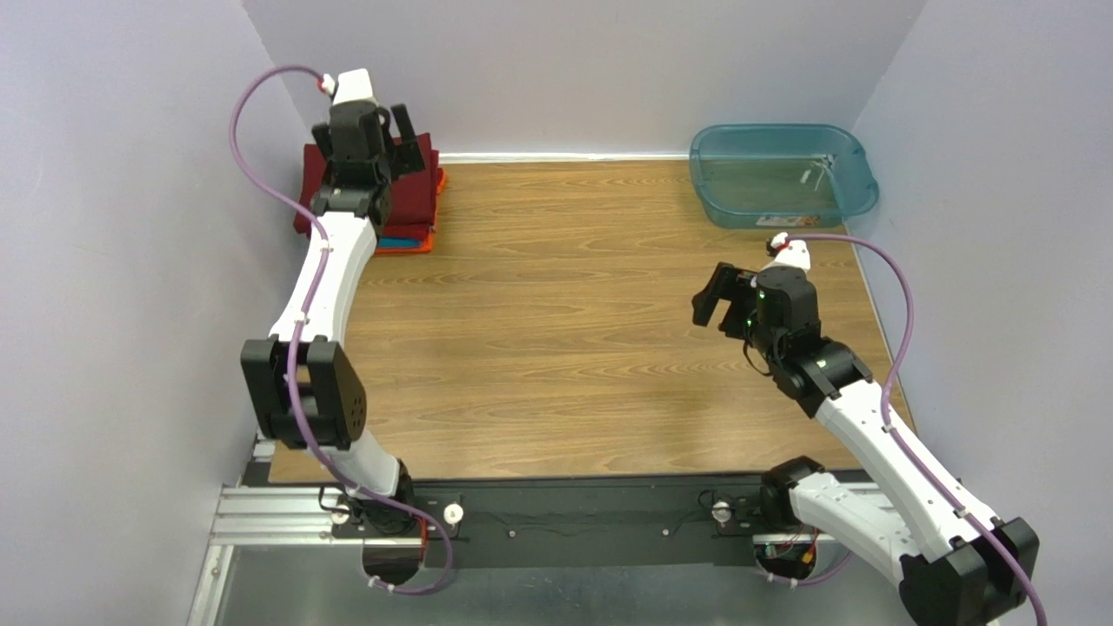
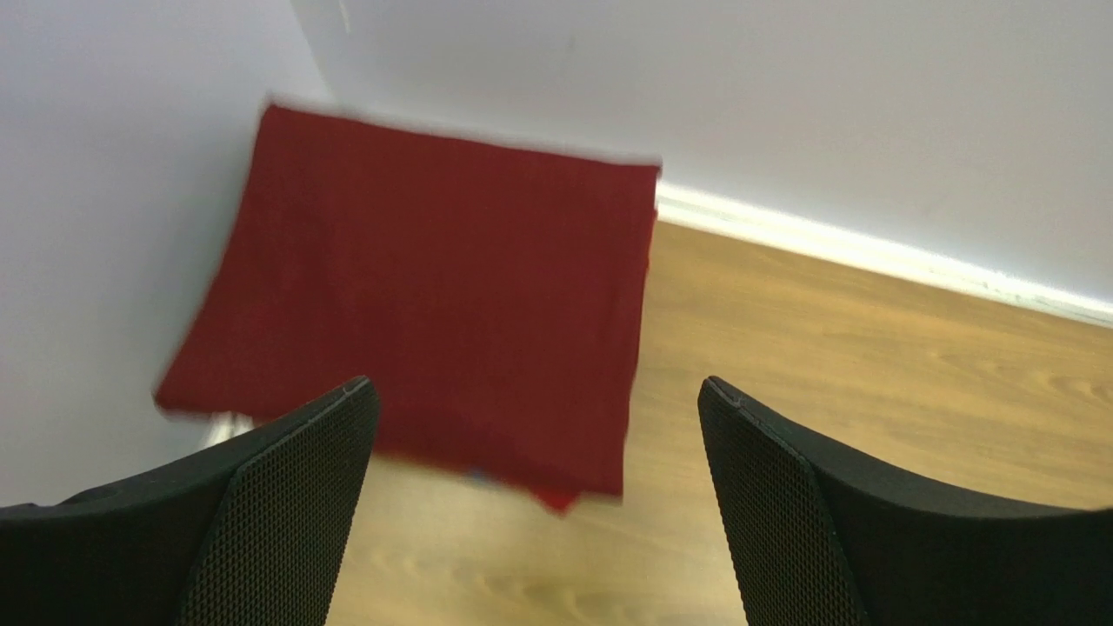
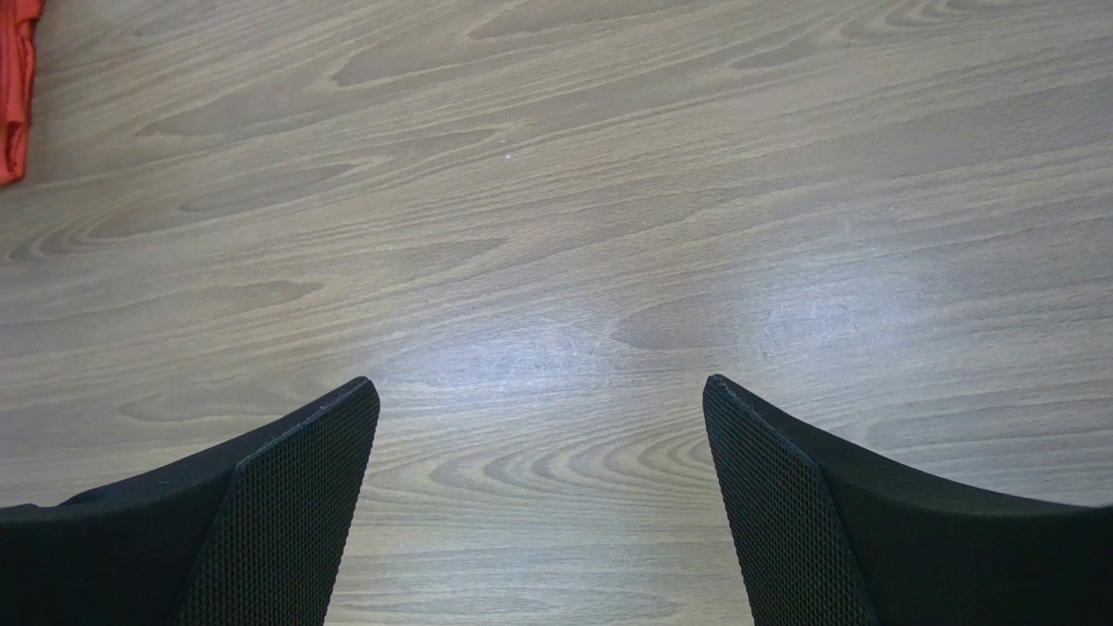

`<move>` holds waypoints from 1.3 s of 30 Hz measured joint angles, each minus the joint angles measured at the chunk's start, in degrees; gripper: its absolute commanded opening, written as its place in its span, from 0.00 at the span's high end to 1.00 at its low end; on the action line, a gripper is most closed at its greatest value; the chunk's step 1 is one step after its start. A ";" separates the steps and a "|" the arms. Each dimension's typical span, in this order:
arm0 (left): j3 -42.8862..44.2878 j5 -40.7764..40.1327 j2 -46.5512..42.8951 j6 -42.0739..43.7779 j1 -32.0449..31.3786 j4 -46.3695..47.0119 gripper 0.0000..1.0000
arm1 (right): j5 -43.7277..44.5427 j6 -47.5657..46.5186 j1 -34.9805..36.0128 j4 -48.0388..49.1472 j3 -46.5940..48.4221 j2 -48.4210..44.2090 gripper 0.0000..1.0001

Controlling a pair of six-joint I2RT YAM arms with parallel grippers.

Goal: Fold and stack the t-shirts
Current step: Reset both grippers

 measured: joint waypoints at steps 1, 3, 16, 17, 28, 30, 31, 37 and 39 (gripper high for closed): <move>-2.78 -0.09 -1.75 -1.27 -0.46 0.17 0.02 | 0.02 0.24 0.00 0.00 0.00 -0.07 0.00; -8.46 -0.31 -5.70 -4.46 -1.25 0.46 0.02 | 0.09 0.66 0.00 -0.02 0.00 -0.24 0.00; -46.27 -0.50 -29.57 -19.34 -17.27 8.22 0.02 | 2.36 2.40 0.00 -0.09 -0.02 -3.43 0.00; -48.37 -0.70 -31.08 -20.11 -17.92 8.04 0.02 | 2.45 2.54 0.00 -0.09 -0.02 -3.43 0.00; -56.89 -3.23 -44.24 -24.44 -19.45 7.48 0.02 | 3.69 3.52 0.00 -0.17 -0.13 -2.82 0.00; -56.89 -3.52 -44.50 -24.59 -19.50 7.48 0.02 | 4.02 3.58 0.00 -0.17 -0.13 -2.80 0.00; -56.89 -3.65 -44.54 -24.61 -19.56 7.48 0.02 | 4.13 3.65 0.00 -0.17 -0.13 -2.78 0.00; -56.89 -3.96 -44.57 -24.65 -19.56 7.43 0.02 | 4.20 3.91 0.00 -0.17 -0.13 -2.78 0.00; -56.89 -4.00 -44.57 -24.65 -19.56 7.43 0.02 | 4.20 3.93 0.00 -0.17 -0.13 -2.78 0.00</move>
